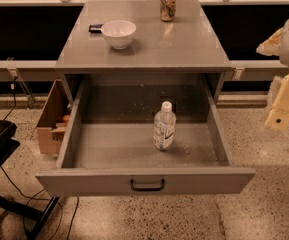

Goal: Pick blue plastic bottle from top drawer and place on counter

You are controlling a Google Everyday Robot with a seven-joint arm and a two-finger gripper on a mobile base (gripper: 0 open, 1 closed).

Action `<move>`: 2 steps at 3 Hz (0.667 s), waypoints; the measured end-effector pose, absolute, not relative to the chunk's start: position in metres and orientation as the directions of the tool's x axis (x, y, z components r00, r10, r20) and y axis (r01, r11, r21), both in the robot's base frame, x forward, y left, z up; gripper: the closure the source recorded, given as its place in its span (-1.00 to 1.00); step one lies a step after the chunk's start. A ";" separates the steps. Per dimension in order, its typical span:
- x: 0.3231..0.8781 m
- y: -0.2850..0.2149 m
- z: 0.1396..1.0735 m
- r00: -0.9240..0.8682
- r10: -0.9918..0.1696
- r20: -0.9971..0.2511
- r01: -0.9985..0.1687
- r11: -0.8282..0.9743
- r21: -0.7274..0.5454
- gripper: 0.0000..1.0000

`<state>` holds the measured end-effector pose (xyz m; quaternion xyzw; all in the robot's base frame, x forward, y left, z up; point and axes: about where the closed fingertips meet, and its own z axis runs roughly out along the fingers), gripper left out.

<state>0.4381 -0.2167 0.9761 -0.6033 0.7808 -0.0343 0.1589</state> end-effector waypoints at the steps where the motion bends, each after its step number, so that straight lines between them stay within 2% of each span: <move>1: 0.440 -0.216 0.975 -0.221 -0.951 -0.217 -0.930 0.273 -0.246 -1.00; 2: 0.460 -0.211 0.955 -0.215 -0.911 -0.353 -0.916 0.314 -0.251 -1.00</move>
Offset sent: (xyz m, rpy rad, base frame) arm 0.0817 0.0111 -0.0705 0.5521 -0.1798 -0.0324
